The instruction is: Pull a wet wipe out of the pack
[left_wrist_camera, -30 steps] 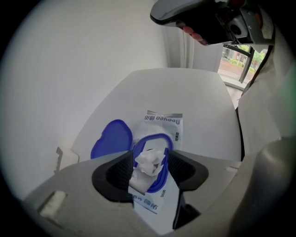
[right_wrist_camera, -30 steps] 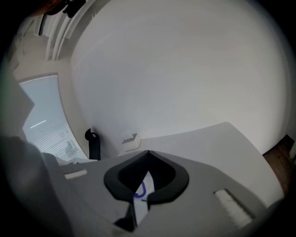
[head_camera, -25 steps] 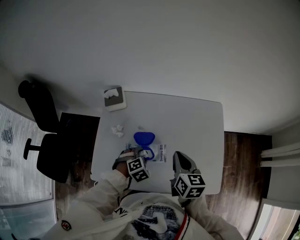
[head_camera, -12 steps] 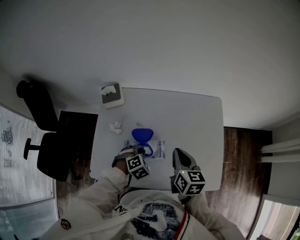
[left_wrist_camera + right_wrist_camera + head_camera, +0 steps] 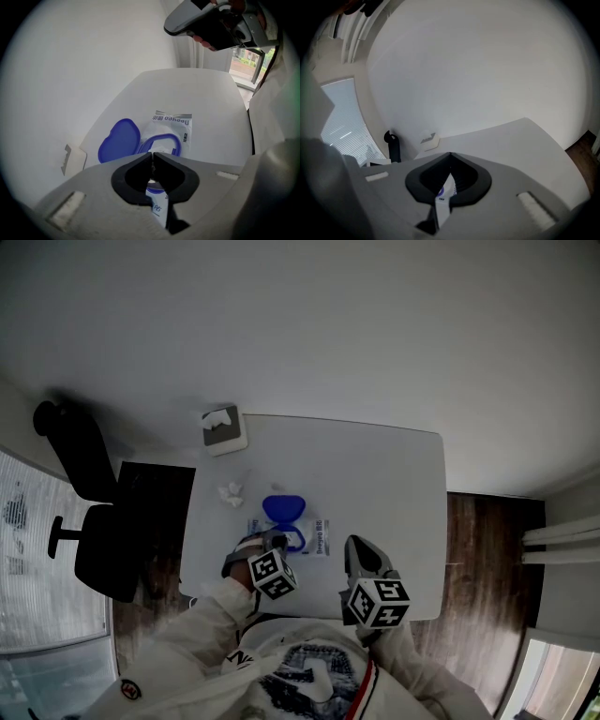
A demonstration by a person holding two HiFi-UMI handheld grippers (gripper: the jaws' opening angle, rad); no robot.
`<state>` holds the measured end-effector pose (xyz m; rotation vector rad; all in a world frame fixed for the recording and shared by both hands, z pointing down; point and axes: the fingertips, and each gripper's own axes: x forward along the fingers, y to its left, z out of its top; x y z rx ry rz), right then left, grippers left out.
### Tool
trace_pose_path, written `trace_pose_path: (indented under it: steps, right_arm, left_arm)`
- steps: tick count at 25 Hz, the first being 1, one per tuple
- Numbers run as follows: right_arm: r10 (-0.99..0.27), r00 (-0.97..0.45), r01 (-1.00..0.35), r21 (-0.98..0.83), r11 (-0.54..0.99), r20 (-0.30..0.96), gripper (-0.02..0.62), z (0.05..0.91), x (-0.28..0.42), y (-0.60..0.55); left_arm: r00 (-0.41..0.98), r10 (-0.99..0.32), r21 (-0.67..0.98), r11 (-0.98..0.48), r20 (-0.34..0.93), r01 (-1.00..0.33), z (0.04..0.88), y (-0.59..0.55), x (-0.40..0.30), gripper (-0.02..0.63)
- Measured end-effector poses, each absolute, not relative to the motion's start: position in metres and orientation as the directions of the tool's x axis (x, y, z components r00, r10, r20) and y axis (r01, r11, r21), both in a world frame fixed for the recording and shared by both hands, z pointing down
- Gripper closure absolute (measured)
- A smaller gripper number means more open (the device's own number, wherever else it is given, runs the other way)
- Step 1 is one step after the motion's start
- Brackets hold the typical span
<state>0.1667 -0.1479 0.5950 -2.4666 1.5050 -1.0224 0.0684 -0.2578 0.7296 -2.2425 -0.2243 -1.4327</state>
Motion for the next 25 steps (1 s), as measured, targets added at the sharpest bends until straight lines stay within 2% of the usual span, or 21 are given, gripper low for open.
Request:
trace_pose_path:
  steps: [7,18,25]
  right_arm:
    - [-0.818,0.285,-0.767,-0.393,-0.508,0.500,0.589,0.597,0.165,-0.148]
    - [-0.827,0.270,-0.777,-0.396,-0.489,0.493,0.589,0.597,0.161,-0.150]
    - [-0.833,0.263,-0.781,-0.399,-0.480,0.487,0.589,0.594,0.161,-0.150]
  left_arm:
    - [0.478,-0.103,-0.278,-0.909,0.873,0.312,0.717,-0.260,0.068,0.589]
    - [0.593,-0.006,-0.080,-0.992,0.805,0.097,0.684,-0.263,0.069,0.588]
    - [0.678,-0.005,-0.019,-1.000,0.735,0.013,0.645,-0.271,0.073,0.589]
